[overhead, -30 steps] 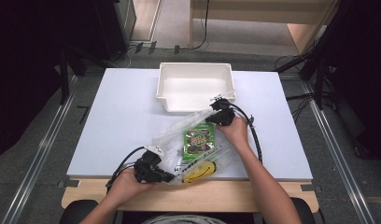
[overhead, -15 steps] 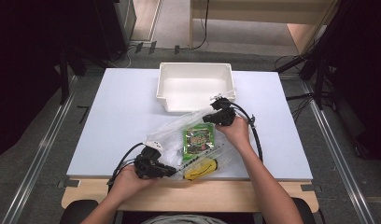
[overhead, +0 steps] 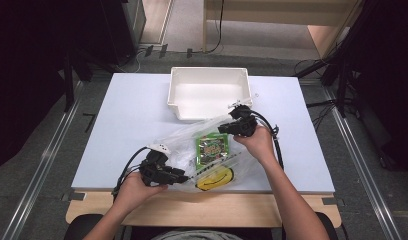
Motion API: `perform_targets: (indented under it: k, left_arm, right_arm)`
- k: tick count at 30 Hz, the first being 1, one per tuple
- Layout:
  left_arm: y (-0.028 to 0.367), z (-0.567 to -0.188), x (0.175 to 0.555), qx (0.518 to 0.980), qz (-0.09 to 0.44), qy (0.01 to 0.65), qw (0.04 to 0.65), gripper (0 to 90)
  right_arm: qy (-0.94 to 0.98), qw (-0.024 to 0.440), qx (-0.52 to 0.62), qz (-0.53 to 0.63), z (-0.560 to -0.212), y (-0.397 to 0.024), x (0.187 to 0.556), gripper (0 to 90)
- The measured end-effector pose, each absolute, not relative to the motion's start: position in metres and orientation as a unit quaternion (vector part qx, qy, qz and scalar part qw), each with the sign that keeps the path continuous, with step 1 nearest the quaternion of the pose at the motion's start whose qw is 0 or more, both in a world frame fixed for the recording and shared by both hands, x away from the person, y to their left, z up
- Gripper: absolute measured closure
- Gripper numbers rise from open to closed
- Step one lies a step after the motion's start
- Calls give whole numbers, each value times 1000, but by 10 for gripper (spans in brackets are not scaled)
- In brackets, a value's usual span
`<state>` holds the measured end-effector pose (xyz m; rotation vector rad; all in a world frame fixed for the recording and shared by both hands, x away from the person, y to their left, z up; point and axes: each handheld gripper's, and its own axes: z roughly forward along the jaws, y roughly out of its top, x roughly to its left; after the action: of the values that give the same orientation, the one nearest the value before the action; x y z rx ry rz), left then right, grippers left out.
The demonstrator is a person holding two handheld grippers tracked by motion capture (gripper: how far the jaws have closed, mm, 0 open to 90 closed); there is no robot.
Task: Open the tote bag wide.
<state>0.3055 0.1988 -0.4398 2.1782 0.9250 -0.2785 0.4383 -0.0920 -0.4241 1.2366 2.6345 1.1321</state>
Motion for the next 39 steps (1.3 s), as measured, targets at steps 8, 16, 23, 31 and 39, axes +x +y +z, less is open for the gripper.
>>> perform_targets:
  k: [8,16,23,31,39]
  left_arm:
    - [204,-426,310,844,-95,361,385,469]
    - [203,-410,321,845,-81,364,382,439]
    - [200,-399,334,840,-90,368,388,430]
    - [191,-382,352,852,-76,353,379,551]
    - [178,-368,375,861,-63,339,375,741]
  right_arm:
    - [848,10,385,364,-421,-95,428,745]
    - [849,11,382,366,-423,-103,415,644]
    - [848,7,382,368,-426,-109,405,617]
    - [847,8,379,372,-424,-115,396,639]
    - [844,2,385,374,-423,-121,391,694]
